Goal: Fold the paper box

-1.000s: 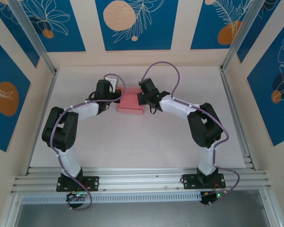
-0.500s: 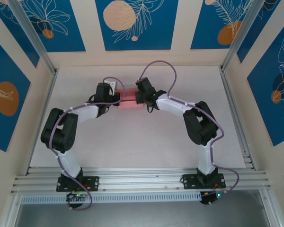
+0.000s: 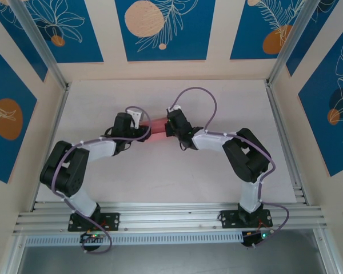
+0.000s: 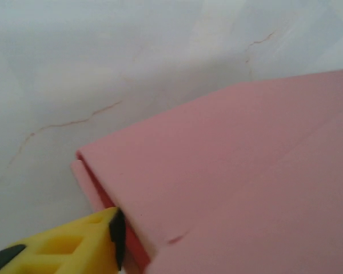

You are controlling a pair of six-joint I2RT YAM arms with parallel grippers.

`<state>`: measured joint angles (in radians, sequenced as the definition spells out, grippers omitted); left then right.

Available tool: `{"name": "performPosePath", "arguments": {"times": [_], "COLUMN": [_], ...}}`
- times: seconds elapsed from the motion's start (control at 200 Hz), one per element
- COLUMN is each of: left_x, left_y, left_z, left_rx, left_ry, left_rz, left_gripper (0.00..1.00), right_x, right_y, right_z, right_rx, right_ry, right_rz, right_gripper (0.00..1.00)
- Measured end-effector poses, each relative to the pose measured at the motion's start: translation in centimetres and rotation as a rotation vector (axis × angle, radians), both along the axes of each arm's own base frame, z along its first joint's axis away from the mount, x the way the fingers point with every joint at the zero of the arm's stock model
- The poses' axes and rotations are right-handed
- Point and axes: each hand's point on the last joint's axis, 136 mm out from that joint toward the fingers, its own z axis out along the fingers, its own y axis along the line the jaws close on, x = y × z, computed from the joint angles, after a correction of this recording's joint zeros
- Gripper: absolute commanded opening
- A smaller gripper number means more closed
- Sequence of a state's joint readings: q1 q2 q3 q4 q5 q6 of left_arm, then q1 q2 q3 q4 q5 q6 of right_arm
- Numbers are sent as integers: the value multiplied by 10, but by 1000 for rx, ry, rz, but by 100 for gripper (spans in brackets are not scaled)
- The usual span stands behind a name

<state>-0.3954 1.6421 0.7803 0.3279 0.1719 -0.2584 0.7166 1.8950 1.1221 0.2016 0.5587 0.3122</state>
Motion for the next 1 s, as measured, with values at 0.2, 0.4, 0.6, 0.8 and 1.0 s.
{"name": "performPosePath", "arguments": {"times": [0.2,0.4,0.6,0.8,1.0], "left_x": [-25,-55,-72,-81,-90], "left_y": [-2,2,14,35,45], "left_z": [6,11,15,16,56], "left_rx": [-53,-76,-82,-74,-133], "left_ry": [-2,-1,-6,-14,-102], "left_rz": [-34,-51,-11,86,120], "left_gripper": [94,100,100,100,100], "right_x": [-9,-16,-19,-21,-23], "right_y": [9,18,24,22,21], "right_z": [-3,-4,-6,-8,-9], "right_rx": [9,21,22,13,-4], "right_ry": [-49,-77,-101,-127,-145], "right_rz": [24,59,82,96,113], "right_gripper": [0,0,0,0,0]}}
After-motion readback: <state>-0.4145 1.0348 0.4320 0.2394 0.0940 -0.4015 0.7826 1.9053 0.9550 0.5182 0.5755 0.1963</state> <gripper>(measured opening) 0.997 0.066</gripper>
